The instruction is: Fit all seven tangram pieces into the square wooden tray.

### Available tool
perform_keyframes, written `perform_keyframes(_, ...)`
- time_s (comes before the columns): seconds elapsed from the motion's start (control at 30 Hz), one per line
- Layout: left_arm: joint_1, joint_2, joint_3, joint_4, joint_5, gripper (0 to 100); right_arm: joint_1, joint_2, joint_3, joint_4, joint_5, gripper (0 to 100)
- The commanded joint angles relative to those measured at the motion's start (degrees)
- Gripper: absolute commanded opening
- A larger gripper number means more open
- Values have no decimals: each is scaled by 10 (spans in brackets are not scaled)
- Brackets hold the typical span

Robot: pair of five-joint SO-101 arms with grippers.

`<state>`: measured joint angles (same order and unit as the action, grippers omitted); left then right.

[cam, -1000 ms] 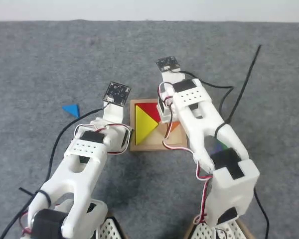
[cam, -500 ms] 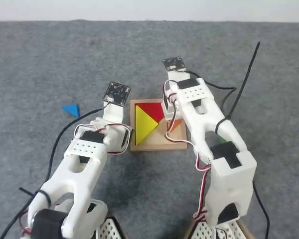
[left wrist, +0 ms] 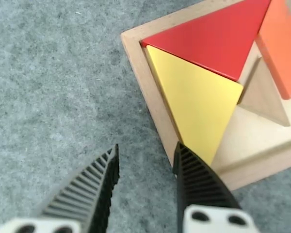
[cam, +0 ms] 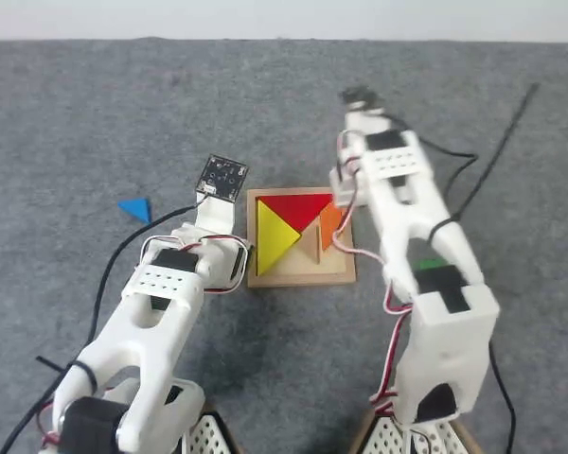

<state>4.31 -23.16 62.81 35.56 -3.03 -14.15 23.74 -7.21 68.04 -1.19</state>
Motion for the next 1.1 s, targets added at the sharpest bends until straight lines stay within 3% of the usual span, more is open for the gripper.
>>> perform_keyframes(0.0, -1, -22, -11, -7, -4, 182, 63, -7, -84, 44, 29, 58)
perform_keyframes(0.27, -2, -22, -11, -7, -4, 182, 249, 0, -244, 91, 90, 58)
perform_keyframes(0.4, -2, -22, -11, -7, -4, 182, 318, 11, -258, 91, 158, 64)
perform_keyframes(0.53, -2, -22, -11, -7, -4, 182, 315, 22, -250, 182, 264, 171)
perform_keyframes(0.67, -2, -22, -11, -8, -4, 182, 315, 4, -251, 247, 273, 333)
perform_keyframes(0.9, -1, -21, -11, -9, -4, 182, 319, -178, -148, 280, 271, 200)
perform_keyframes(1.07, -1, -21, -11, -9, -4, 182, 293, -384, 85, 233, 273, 247)
